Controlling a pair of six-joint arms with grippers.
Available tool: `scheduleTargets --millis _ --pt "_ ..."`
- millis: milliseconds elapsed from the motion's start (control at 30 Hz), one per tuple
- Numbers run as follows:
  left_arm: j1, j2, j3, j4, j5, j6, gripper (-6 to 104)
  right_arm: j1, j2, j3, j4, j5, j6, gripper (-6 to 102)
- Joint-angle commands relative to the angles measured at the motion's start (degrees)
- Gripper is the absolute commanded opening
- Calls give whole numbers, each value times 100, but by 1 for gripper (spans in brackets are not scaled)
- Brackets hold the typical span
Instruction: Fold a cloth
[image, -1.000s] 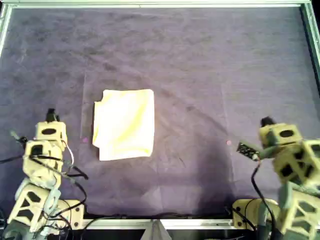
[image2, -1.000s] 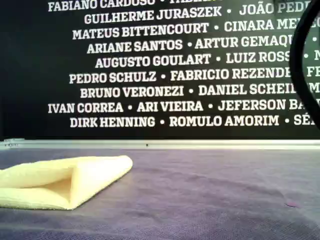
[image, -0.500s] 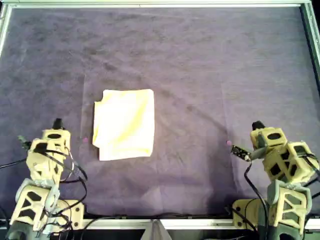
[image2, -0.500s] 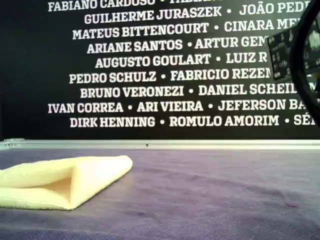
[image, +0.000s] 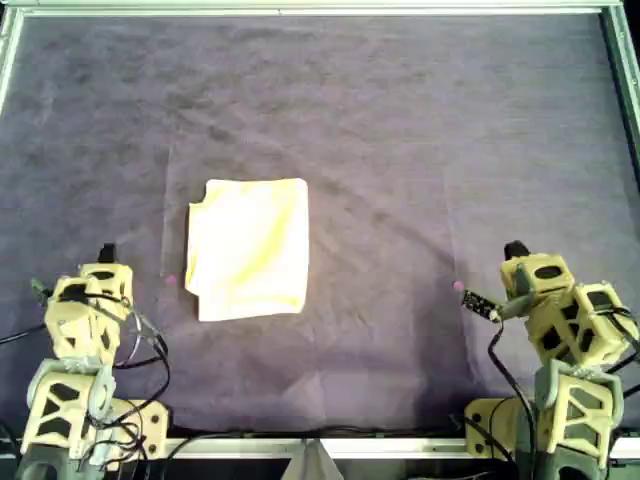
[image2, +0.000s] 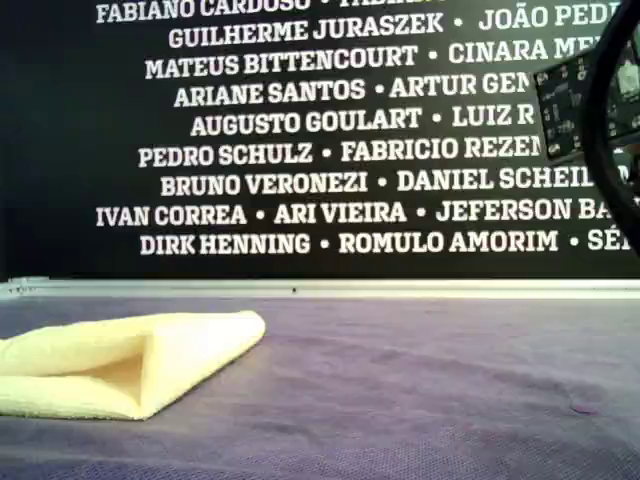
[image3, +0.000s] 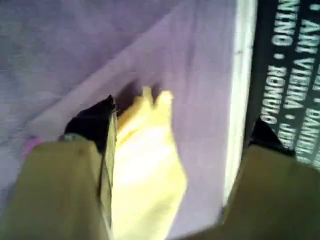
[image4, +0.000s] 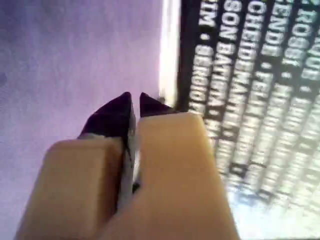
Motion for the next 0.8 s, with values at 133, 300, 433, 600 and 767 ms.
scheduleTargets --millis 133,300,433,600,767 --pt "132 79 -114 1450 18 -18 92 -44 281 70 1784 -9 -35 5" --pt "132 79 -114 1916 9 -18 92 -114 281 70 2065 79 -35 5" --pt "132 70 -114 1916 9 -18 88 -62 281 70 2065 88 -44 5" --pt "123 70 -114 1916 9 -26 65 -44 281 70 2065 88 -44 5" --pt "53 62 -114 1916 9 -26 33 -44 281 70 2065 88 -44 5"
